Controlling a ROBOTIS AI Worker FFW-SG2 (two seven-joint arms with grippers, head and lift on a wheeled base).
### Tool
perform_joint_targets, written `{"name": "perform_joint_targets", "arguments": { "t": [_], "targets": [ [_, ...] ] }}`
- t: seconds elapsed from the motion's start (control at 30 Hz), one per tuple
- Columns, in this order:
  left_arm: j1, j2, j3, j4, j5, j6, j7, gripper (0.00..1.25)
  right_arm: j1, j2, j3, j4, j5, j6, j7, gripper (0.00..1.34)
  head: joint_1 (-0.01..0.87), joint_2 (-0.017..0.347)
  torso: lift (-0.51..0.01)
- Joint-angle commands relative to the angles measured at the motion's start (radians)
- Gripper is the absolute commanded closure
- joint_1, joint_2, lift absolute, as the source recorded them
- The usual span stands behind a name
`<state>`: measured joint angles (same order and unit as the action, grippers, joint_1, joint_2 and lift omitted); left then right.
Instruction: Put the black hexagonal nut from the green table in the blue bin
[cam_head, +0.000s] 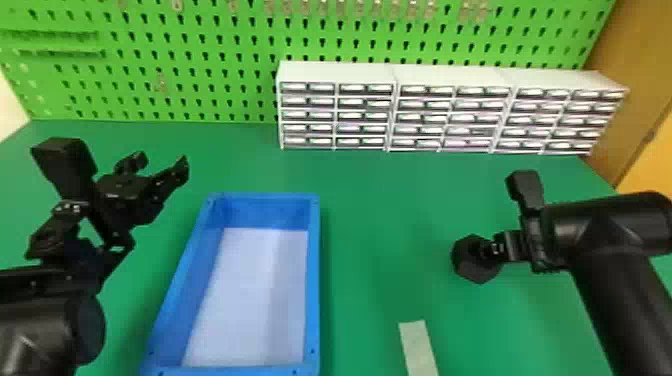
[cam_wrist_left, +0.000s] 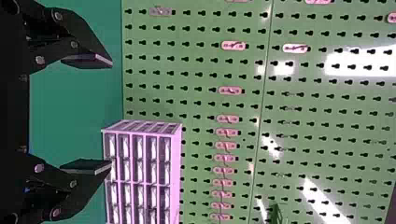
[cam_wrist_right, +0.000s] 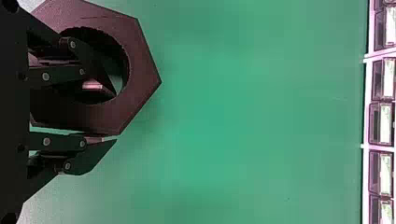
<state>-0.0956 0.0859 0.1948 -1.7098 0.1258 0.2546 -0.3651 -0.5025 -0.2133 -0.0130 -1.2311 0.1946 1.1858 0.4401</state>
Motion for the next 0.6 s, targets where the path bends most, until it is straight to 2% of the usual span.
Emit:
{"name": "perform_joint_targets", "arguments": {
  "t": [0.0,0.57],
  "targets": [
    [-0.001,0.0,0.0,-0.001,0.0,0.0,0.0,0.49,-0.001,0.0,0.001,-0.002,0.0,0.0,0.0,0.93,0.691,0.009,-0.097],
    [0.002,0.0,0.003,-0.001,0.0,0.0,0.0,0.49,0.007,-0.001,-0.002,-0.031,0.009,-0.02,0.0,0.93,0.691,0.009,-0.097]
  ]
}}
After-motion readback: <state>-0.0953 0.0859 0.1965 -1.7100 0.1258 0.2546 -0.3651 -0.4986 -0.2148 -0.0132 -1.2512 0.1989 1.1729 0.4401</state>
